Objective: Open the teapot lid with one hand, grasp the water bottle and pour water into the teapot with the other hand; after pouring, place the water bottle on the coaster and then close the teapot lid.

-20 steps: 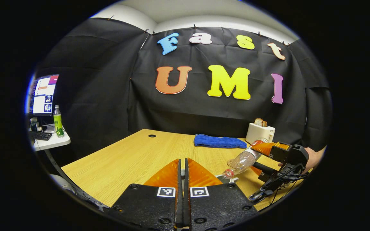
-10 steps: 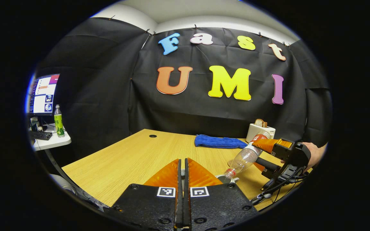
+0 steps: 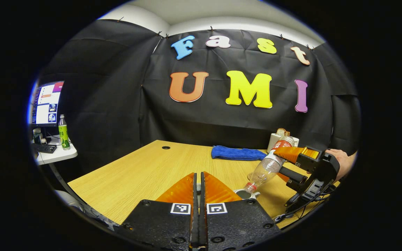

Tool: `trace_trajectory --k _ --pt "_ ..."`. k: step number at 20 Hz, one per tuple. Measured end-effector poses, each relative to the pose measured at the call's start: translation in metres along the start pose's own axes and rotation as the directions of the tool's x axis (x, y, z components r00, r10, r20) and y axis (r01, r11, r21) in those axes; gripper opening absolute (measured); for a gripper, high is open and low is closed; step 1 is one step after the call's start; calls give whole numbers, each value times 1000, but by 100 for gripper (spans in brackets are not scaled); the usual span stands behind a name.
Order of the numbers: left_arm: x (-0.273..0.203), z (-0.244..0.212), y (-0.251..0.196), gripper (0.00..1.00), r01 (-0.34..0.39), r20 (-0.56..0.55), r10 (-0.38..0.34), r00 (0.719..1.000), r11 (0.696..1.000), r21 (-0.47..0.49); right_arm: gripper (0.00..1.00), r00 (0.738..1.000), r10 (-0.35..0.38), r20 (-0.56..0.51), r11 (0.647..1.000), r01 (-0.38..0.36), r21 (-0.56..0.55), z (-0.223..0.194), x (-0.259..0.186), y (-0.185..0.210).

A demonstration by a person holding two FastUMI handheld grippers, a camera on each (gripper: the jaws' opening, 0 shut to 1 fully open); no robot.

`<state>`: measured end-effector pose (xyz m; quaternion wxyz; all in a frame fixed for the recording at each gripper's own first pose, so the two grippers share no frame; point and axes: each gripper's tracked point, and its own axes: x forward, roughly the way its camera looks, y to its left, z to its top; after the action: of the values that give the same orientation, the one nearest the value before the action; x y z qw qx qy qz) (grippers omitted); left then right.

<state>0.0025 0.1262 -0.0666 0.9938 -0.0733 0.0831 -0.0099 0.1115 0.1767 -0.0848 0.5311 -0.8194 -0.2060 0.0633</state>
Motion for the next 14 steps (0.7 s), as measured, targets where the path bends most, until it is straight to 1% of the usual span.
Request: trace_trajectory --k 9,14 --pt "-2 3 2 3 0 5 0 1000 1000 -4 73 1000 -31 4 998 31 -58 0 -1 -4" --pt "-3 6 2 3 -1 10 2 1000 1000 -8 73 1000 -24 -8 1000 24 -1 0 -1 1"
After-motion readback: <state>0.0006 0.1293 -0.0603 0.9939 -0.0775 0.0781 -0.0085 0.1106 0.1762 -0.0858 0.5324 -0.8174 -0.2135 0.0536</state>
